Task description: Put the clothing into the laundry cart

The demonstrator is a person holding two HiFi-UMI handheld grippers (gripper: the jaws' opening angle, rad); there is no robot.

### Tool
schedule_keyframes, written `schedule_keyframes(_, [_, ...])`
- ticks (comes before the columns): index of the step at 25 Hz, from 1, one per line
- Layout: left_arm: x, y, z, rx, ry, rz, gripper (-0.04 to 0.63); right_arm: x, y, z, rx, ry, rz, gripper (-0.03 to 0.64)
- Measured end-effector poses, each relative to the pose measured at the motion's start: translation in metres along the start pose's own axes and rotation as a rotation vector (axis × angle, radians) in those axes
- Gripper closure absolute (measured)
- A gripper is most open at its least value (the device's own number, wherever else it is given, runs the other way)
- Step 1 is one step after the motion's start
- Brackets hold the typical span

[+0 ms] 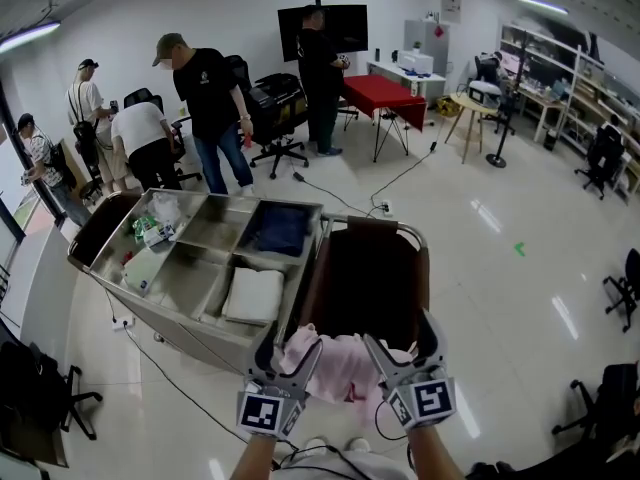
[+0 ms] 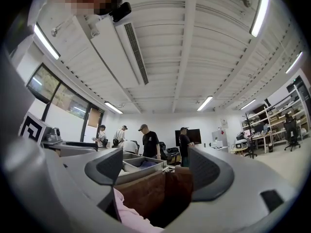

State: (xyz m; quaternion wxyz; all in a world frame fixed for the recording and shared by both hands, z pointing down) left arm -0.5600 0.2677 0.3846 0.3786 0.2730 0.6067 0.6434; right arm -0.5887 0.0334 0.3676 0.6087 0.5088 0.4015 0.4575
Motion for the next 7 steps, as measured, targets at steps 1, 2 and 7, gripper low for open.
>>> schedule_keyframes(1, [0.0023,0.0017,0.0000,0.000,-0.002,-0.010,0.253,0.0006,-0.0001,-0.0021,-0.002,-0.003,0.001,0.169])
schedule_keyframes(2, [0.0038,0.0021,-0.0004,-0.001,-0.002,-0.016,0.253,0.0008,0.0000,-0.0036,-0.003,-0.003,-0.001,0.169])
schedule_keyframes(7, [0.0059,-0.0016,-0.0025,-0.009,0.005,-0.017,0.253,0.0011,-0.0018,-0.0080,0.002,0.003,-0.026,0.169])
Point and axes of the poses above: the fingertips, and each gripper's own axes: z backward along the fingers, x to its left, y out of its underside, the point moved 7 cm from there along z, backward along the fingers, and after that the axes turned 11 degrees about y, right-handed, at the moved point
